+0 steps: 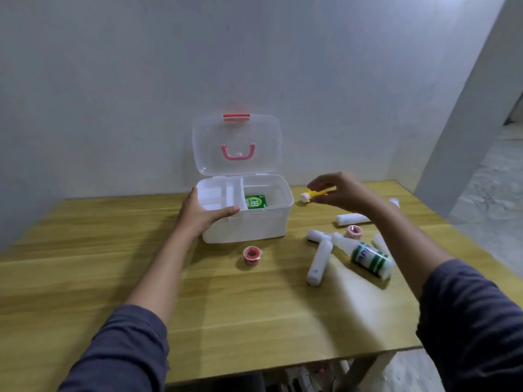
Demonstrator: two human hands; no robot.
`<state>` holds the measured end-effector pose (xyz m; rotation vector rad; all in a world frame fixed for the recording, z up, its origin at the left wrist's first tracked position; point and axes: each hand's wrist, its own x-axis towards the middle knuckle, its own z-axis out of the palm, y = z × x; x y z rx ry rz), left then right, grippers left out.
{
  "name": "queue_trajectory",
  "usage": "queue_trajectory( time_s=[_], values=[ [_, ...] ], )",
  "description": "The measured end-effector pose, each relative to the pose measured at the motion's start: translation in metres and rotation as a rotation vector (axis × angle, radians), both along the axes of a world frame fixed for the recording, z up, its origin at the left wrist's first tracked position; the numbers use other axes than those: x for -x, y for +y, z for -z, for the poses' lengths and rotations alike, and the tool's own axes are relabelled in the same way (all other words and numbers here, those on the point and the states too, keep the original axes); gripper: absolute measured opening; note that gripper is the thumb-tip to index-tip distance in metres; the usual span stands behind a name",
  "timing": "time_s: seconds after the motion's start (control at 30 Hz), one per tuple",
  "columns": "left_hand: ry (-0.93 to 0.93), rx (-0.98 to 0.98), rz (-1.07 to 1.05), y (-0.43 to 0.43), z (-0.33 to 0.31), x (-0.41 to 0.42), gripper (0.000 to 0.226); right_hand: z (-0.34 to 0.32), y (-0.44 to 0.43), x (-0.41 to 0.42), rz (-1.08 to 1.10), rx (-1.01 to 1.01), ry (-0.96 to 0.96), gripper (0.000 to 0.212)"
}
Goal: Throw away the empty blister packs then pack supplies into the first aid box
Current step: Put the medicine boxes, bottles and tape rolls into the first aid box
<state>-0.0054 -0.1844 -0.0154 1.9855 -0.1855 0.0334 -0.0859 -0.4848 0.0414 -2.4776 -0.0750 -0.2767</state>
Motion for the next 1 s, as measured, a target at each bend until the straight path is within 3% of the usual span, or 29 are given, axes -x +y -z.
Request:
queue_trajectory(
  time_s=[0.27,0.4,0.6,0.77,1.0],
  values=[
    [0.004,0.075,0.013,-0.001,0.003,-0.009,0.153,0.03,-0.102,0.096,0.245,0.055,0.433,0.067],
    [0.01,0.075,0.038,0.004,0.009,-0.018,0.153,0.045,-0.116,0.115,0.287,0.083,0.528,0.07],
    [0.01,0.074,0.013,0.001,0.005,-0.01,0.152,0.066,-0.112,0.11,0.364,0.157,0.38,0.068],
    [-0.004,0.074,0.015,-0.001,0.003,-0.004,0.136,0.076,-0.108,0.104,0.444,0.245,0.267,0.063],
    [0.014,0.108,0.016,-0.001,0.0,-0.002,0.137,0.057,-0.095,0.086,0.464,0.172,0.192,0.062]
  ],
)
